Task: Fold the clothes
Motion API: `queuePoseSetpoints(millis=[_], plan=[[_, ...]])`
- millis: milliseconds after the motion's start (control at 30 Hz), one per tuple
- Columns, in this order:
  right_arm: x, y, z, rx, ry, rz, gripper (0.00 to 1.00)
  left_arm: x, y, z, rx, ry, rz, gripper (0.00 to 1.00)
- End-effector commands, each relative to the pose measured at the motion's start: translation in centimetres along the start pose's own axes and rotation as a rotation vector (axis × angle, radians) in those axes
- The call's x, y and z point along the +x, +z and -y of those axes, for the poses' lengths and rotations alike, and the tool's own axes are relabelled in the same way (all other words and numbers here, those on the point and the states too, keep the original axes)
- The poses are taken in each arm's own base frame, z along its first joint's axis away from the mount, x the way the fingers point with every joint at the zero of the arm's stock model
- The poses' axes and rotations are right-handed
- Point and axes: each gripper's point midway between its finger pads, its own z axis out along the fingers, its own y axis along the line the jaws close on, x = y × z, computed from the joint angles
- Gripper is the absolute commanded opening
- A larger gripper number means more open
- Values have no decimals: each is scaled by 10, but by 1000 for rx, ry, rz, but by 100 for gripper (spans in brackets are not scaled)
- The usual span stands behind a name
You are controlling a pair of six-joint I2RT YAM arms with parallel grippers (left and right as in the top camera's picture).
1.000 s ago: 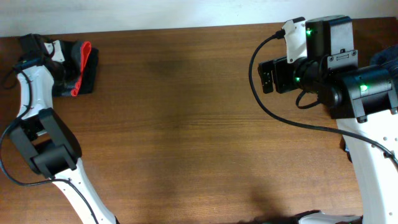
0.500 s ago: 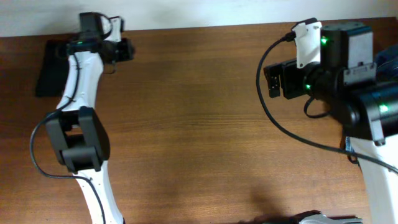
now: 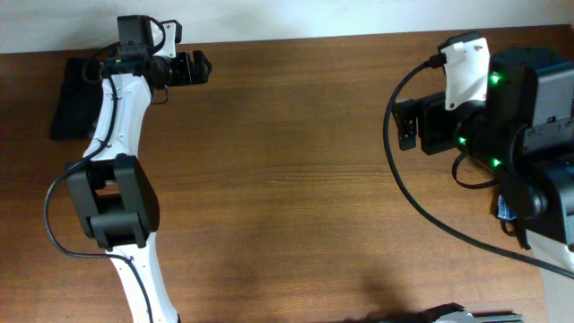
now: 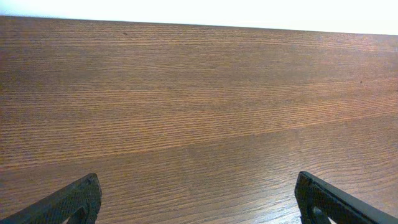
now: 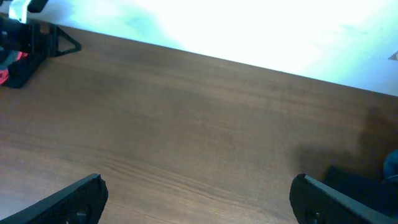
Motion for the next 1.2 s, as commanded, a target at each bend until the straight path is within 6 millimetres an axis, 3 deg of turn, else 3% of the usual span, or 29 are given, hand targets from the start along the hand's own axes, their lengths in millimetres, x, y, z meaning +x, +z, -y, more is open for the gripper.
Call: queuePoseSetpoints(millis=[0,167,333,433,567,700,933,1167], plan=[[-2,-14,1,13,-3,34,99,-17,-16,5,-4,16,46,99],[-4,-35,1,16,-4,83,99,-16,-16,5,-4,15,43,99],[-6,-72,5,50,-18,171,99,-16,-16,5,-4,15,43,100],[0,-102,26,192,-106,212,99,-16,-16,5,-4,15,43,99],[19,-132,28,216,-105,286,99,-16,-16,5,-4,15,43,99],[41,-138,26,228,-105,411,99,-16,-16,5,-4,15,43,99],[60,-139,16,213,-95,733,99,-16,-16,5,-4,15,43,99],[84,-109,18,225,-47,884,99,-16,-16,5,-4,15,43,100]])
